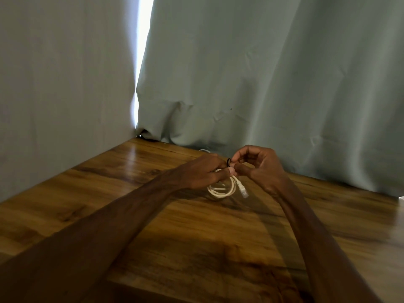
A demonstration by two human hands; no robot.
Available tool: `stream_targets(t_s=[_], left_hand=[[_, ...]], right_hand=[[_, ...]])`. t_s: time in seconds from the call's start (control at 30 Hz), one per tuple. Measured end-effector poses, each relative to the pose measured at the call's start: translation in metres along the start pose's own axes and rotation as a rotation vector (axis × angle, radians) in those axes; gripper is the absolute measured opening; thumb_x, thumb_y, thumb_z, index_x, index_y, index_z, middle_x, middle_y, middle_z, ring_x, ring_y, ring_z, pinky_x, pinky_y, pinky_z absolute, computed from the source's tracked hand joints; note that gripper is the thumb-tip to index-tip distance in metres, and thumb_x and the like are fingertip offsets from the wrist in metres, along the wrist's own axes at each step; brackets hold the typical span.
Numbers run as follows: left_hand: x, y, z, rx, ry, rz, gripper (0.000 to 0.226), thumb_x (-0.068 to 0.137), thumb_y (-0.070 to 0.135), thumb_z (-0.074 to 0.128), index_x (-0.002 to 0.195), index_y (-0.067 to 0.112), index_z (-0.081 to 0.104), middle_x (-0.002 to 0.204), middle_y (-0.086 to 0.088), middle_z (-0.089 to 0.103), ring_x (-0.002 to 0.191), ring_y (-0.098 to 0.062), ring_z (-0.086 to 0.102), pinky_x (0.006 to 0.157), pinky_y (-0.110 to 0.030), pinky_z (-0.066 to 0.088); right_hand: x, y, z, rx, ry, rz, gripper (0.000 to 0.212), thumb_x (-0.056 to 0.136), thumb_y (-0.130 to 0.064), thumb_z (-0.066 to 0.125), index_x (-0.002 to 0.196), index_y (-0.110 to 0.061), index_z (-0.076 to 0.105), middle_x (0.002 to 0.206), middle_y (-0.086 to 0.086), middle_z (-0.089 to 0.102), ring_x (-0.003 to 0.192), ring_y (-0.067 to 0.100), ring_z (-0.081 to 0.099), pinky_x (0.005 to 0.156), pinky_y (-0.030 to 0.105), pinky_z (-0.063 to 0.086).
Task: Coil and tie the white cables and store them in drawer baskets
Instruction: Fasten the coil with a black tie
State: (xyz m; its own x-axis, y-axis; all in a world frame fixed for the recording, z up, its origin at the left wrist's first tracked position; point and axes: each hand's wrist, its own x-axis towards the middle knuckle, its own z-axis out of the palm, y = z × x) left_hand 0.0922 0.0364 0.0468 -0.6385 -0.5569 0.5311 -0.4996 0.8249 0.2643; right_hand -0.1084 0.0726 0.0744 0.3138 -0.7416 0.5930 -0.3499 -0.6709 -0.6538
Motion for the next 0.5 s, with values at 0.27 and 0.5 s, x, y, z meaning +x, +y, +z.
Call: stream_targets(t_s=[0.27, 0.5], left_hand=[[-0.001, 0.002, 0.003, -0.039, -0.013, -0.011, 0.059, 0.096, 0.061, 0.038, 0.076, 0.015, 0.068, 0.068, -0.011, 0.065, 0.073, -0.036, 0.061, 0.068, -0.049, 0.047], [0.003, -0.008, 0.003, -0.09, 0.033, 0.001, 0.044, 0.105, 0.041, 0.047, 0.069, 0.019, 0.063, 0.06, -0.002, 0.06, 0.054, -0.019, 0.057, 0.06, -0.048, 0.048]], right_hand=[[-0.001, 0.002, -0.006, 0.011, -0.068, 0.038, 0.016, 0.08, 0.009, 0.078, 0.093, 0.002, 0.073, 0.085, 0.009, 0.077, 0.079, 0.02, 0.075, 0.073, 0.031, 0.063], [0.002, 0.007, -0.005, 0.055, -0.004, 0.1, 0.029, 0.088, -0.001, 0.076, 0.116, -0.007, 0.072, 0.092, 0.009, 0.078, 0.087, 0.028, 0.076, 0.074, 0.037, 0.064]])
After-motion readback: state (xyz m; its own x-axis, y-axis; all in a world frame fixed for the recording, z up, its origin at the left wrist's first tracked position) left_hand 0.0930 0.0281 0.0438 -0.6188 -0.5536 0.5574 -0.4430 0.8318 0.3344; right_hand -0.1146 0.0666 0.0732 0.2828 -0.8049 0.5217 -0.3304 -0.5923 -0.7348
